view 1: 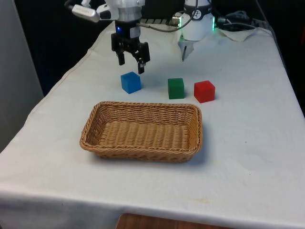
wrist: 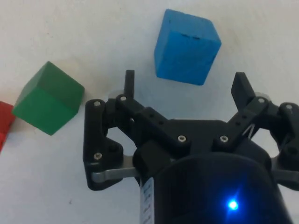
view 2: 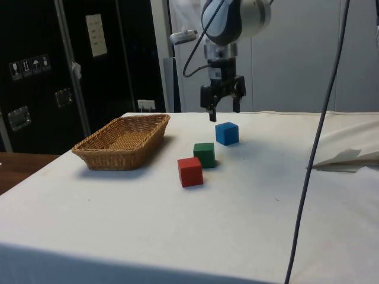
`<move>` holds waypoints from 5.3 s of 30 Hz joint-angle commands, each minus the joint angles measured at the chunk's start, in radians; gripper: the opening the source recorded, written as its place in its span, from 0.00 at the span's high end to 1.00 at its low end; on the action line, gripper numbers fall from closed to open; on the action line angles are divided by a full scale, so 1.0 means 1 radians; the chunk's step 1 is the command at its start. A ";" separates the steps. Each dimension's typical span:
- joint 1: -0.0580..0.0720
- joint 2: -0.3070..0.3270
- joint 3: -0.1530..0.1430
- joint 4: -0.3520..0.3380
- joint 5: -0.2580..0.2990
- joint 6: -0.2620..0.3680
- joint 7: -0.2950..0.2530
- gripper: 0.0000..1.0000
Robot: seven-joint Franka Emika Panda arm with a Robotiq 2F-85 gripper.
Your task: Pick up the blue cube and place it into the basket.
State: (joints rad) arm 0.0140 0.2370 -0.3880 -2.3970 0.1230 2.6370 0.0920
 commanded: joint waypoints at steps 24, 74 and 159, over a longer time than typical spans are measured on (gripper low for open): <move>-0.016 0.203 0.044 0.099 0.226 0.022 -0.143 0.00; -0.001 0.103 -0.039 0.072 0.165 -0.034 -0.129 1.00; 0.003 -0.167 -0.016 0.239 -0.160 -0.394 -0.035 1.00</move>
State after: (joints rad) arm 0.0160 0.0640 -0.4060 -2.1650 -0.0510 2.2530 0.0650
